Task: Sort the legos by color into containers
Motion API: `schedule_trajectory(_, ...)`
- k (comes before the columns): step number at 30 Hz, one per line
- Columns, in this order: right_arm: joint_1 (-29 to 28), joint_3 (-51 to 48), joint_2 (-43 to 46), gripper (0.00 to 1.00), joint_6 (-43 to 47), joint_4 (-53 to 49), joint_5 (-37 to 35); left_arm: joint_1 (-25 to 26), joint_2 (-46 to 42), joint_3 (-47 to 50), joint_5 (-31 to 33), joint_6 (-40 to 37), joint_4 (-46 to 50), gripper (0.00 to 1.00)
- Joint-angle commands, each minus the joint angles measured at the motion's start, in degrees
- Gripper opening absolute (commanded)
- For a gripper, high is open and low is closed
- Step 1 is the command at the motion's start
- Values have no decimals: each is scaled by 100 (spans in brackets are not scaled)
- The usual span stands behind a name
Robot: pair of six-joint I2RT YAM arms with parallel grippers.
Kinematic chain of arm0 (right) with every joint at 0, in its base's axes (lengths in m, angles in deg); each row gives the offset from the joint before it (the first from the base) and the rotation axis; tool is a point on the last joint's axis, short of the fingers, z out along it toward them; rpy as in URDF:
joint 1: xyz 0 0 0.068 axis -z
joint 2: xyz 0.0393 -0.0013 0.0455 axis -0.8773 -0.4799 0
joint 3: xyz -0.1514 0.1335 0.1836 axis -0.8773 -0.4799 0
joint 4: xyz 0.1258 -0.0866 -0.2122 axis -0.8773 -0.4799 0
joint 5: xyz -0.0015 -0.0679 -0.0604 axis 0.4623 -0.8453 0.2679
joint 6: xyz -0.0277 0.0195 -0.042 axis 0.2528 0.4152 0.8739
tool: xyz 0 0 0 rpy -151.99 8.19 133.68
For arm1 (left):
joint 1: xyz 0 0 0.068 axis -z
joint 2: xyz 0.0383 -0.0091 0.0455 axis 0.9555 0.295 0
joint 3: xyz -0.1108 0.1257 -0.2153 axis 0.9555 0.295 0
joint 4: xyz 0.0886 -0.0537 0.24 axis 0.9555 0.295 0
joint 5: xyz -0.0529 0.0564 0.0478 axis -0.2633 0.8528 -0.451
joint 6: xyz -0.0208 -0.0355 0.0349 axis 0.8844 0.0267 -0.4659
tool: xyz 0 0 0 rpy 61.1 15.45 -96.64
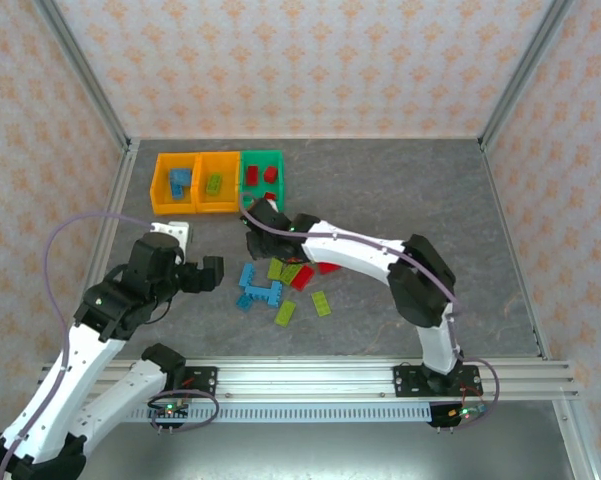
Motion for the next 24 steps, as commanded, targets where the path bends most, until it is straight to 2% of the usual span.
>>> schedule_trajectory(1, 69, 450, 19, 22, 498, 984, -745, -10, -240, 96, 302, 16, -184, 99)
schedule_trajectory(5, 388, 1724, -951, 21, 635, 1155, -449, -62, -359, 144, 461, -10, -245, 100)
schedule_trajectory(13, 766, 5922, -3822, 23, 1056, 537, 110, -178, -253, 134, 454, -44, -215, 100)
schedule_trajectory(15, 800, 6642, -4369, 30, 1239, 502, 179, -229, -261, 132, 441, -50, -229, 100)
schedule_trajectory(17, 802, 6682, -4436, 43, 1401, 647, 244, -282, -271, 158, 403, -63, -253, 100)
schedule_trajectory(18, 802, 6609, -4345, 46, 1446, 667, 248, -309, -271, 171, 359, -70, -271, 100)
schedule_trajectory(24, 787, 5519, -3203, 48, 1589, 317, 515, -485, -121, 163, 267, -83, -273, 100)
